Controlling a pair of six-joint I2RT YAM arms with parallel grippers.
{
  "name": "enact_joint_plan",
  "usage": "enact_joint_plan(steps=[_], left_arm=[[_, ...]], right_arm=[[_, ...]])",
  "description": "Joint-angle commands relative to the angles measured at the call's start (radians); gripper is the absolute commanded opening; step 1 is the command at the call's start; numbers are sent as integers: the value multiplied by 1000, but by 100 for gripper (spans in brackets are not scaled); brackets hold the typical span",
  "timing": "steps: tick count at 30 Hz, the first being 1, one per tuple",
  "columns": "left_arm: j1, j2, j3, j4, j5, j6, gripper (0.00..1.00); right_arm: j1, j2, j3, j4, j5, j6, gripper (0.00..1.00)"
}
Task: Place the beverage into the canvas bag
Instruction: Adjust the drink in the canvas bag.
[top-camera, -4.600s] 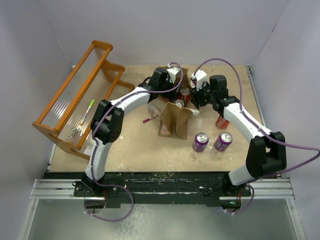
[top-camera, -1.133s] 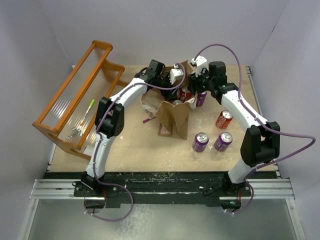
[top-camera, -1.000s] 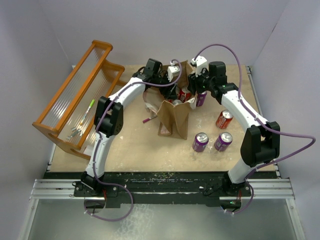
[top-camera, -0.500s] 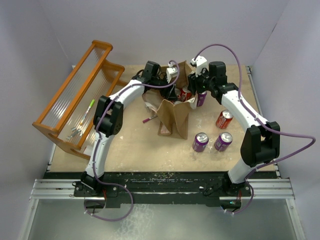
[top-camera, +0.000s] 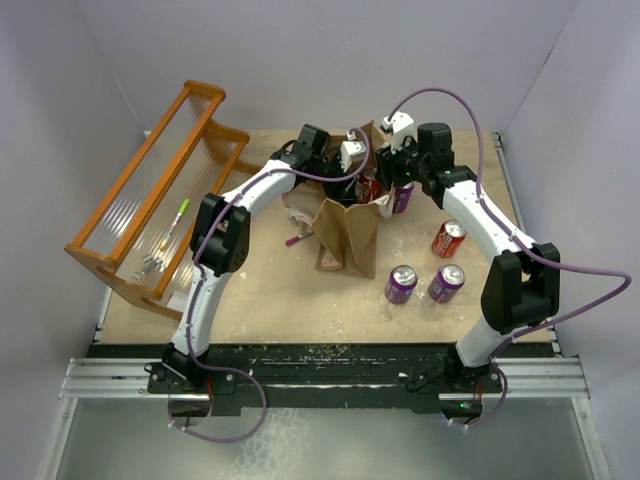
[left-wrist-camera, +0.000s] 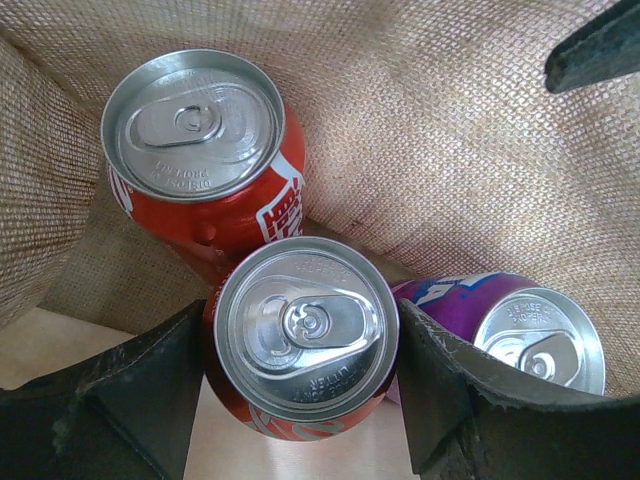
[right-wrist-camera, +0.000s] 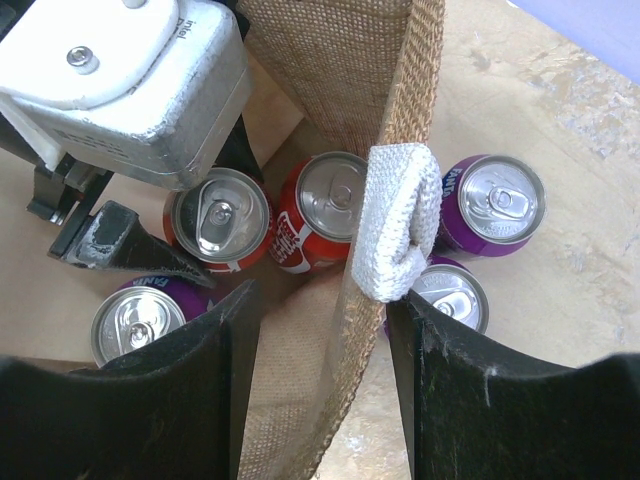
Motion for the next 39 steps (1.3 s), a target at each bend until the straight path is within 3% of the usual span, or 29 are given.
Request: enact_joint_plan(steps=[1, 17, 26, 33, 39], left_arm=[[18, -33, 36, -26, -54, 59, 46], [17, -147, 76, -49, -96, 17, 78], [23, -258, 66, -84, -99, 82, 100], [53, -357, 50, -84, -125, 82, 99], [86, -482, -79, -51, -325, 13, 99]], right_arm=[[-7, -15, 8, 15, -1, -17, 55], [-7, -29, 10, 18, -14, -26, 55], [-7, -31, 32, 9, -46, -32, 56], [-7, -13, 74, -31, -62, -45, 60], [-7, -15, 110, -72, -56, -68, 67]])
